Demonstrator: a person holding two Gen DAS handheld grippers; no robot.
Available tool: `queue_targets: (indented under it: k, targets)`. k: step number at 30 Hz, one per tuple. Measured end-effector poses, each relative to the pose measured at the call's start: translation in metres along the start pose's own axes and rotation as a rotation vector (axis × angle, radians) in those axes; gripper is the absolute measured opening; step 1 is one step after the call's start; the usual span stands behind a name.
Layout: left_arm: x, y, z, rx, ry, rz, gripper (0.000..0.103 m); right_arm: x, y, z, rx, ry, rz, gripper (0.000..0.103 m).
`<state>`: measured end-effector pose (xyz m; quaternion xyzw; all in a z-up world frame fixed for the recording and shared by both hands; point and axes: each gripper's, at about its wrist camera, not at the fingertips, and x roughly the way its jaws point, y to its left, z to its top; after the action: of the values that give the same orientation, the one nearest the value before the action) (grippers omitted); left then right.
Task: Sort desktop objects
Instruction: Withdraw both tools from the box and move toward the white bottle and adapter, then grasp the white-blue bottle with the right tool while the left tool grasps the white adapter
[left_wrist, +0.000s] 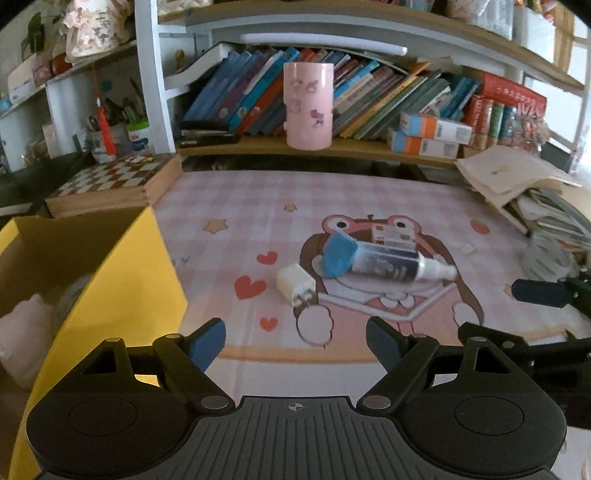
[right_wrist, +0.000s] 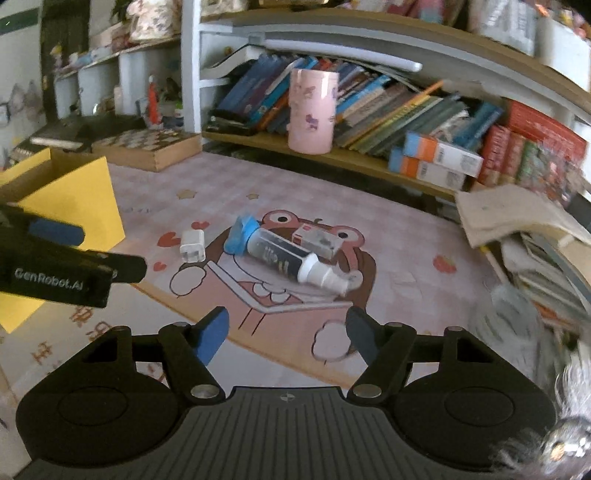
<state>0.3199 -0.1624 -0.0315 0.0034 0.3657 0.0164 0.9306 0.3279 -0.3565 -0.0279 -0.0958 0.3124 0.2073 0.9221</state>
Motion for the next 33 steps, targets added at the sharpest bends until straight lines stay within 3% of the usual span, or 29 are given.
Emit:
queue_targets:
  k: [5, 10, 16, 25, 28, 33]
  targets:
    - [0.026, -0.006, 0.010, 0.000, 0.016, 0.017, 0.084, 0.033, -0.008, 0.009, -0.076, 0.022, 0.042, 0.058]
    - [0.052, -0.009, 0.017, 0.009, 0.038, 0.023, 0.073, 0.067, -0.016, 0.022, -0.156, 0.035, 0.038, 0.051]
    - [0.079, -0.010, 0.023, -0.003, 0.064, 0.038, 0.068, 0.099, -0.020, 0.040, -0.247, 0.046, 0.100, 0.050]
    - [0.107, -0.004, 0.022, -0.040, 0.104, 0.061, 0.050, 0.132, -0.017, 0.050, -0.318, 0.095, 0.181, 0.050]
    - [0.108, -0.005, 0.024, -0.044, 0.101, 0.055, 0.035, 0.139, -0.015, 0.052, -0.327, 0.112, 0.212, 0.048]
    - [0.107, -0.002, 0.024, -0.048, 0.107, 0.042, 0.035, 0.147, -0.015, 0.054, -0.324, 0.128, 0.235, 0.046]
